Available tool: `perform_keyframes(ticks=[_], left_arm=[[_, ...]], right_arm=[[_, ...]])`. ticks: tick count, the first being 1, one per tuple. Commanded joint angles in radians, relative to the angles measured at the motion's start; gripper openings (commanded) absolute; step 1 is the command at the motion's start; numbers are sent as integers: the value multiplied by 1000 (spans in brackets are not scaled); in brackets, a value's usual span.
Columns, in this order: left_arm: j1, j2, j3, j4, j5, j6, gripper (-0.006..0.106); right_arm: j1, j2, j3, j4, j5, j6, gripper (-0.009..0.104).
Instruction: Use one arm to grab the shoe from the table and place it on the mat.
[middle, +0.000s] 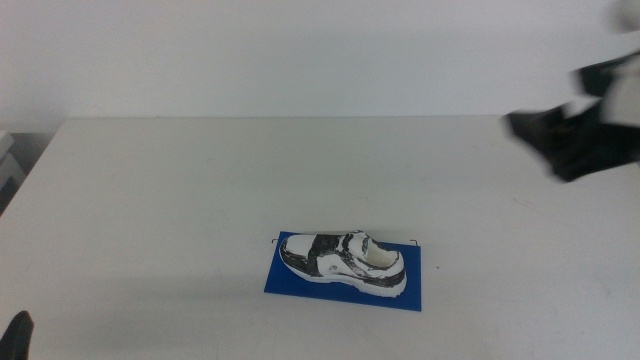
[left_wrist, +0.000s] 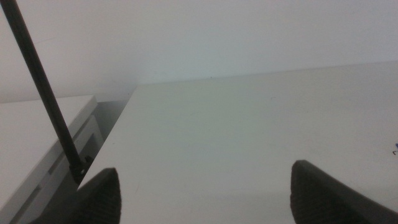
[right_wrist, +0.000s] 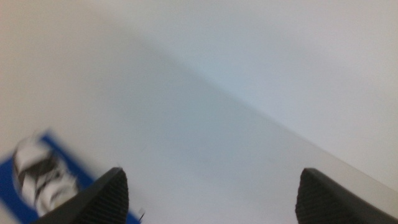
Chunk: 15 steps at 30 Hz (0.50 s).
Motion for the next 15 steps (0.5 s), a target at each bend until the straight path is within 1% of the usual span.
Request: perform_keyframes(ticks=[1, 2, 3, 5, 7, 10, 12, 15], left_arm=[[-6, -26, 3, -10, -77, -3, 93], [-6, -26, 3, -10, -77, -3, 93], [-6, -26, 3, -10, -77, -3, 93], [-6, -26, 3, -10, -77, -3, 93], [-6, -26, 3, -10, -77, -3, 93], [-6, -26, 3, -10, -77, -3, 93], [-6, -26, 3, -10, -77, -3, 93], [-6, -26, 3, -10, -77, -3, 93]], right_arm=[[-37, -121, 14, -123, -71, 220, 73], [-51, -166, 33, -152, -71, 292, 73], [-67, -209, 57, -168, -74, 357, 72], [-103, -286, 112, -176, -85, 434, 72], [-144, -371, 186, -170, -100, 458, 70], [-219, -481, 305, -121, -139, 430, 68], [-272, -552, 390, -58, -170, 368, 67], [-339, -637, 508, 10, -235, 252, 67]])
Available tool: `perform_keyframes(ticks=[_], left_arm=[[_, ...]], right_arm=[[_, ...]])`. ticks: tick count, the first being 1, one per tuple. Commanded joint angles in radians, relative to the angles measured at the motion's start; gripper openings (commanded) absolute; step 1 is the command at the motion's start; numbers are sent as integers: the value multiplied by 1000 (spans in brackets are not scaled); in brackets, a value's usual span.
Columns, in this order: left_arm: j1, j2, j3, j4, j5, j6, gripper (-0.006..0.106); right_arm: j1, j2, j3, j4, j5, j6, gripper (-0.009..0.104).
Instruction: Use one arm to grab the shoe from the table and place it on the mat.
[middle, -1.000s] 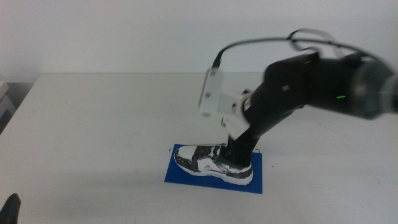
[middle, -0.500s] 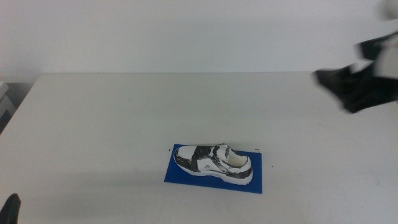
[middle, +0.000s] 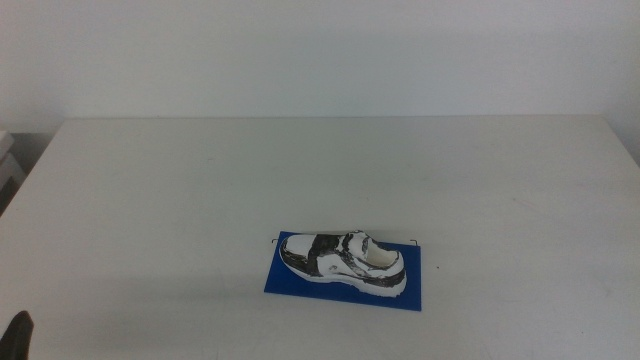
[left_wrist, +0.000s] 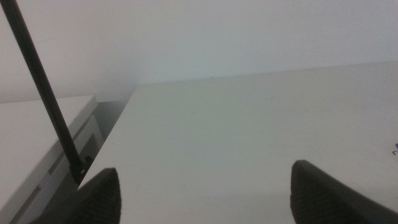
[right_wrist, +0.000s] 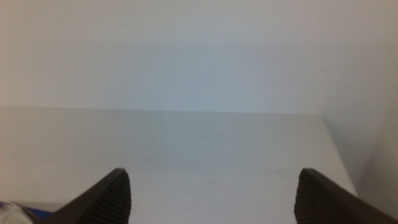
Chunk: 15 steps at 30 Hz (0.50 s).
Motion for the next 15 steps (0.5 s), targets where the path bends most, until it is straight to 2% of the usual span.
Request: perform_keyframes(ticks=[1, 4, 9, 15], left_arm=[[-6, -26, 3, -10, -77, -3, 93], [-6, -26, 3, -10, -77, -3, 93], [-6, -26, 3, -10, -77, -3, 93], [-6, -26, 3, -10, -77, -3, 93]], right_arm=[[-50, -60, 68, 40, -141, -113, 67], [-69, -125, 179, 64, -219, -209, 67], [-67, -197, 282, 148, -246, -209, 67], [-67, -272, 425, 153, -246, -209, 67]])
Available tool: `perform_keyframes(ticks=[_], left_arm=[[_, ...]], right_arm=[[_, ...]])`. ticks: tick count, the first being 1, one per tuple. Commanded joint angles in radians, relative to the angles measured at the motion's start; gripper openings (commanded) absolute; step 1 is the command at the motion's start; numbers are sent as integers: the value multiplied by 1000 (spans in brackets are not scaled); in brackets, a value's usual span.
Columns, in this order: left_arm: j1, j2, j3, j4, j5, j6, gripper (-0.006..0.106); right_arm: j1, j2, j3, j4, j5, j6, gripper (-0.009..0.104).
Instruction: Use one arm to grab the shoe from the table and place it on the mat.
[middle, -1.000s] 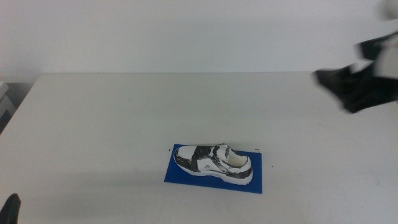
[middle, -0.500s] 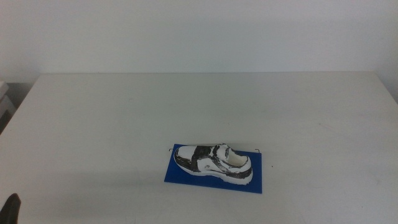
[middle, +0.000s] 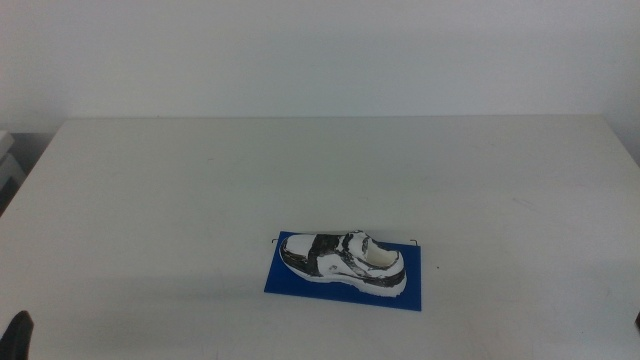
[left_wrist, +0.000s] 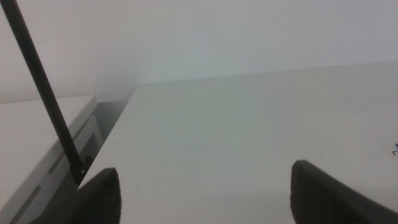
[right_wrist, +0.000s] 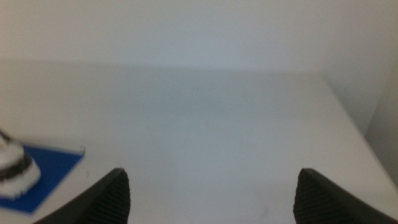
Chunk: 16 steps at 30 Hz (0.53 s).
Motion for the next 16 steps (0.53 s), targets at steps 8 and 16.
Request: perform_keyframes(ticks=[8, 16], left_arm=[[-6, -26, 3, -10, -77, -3, 93], [-6, -26, 3, -10, -77, -3, 93]], right_arm=[[-6, -109, 58, 0, -25, -12, 67], [-6, -155, 58, 0, -25, -12, 67]])
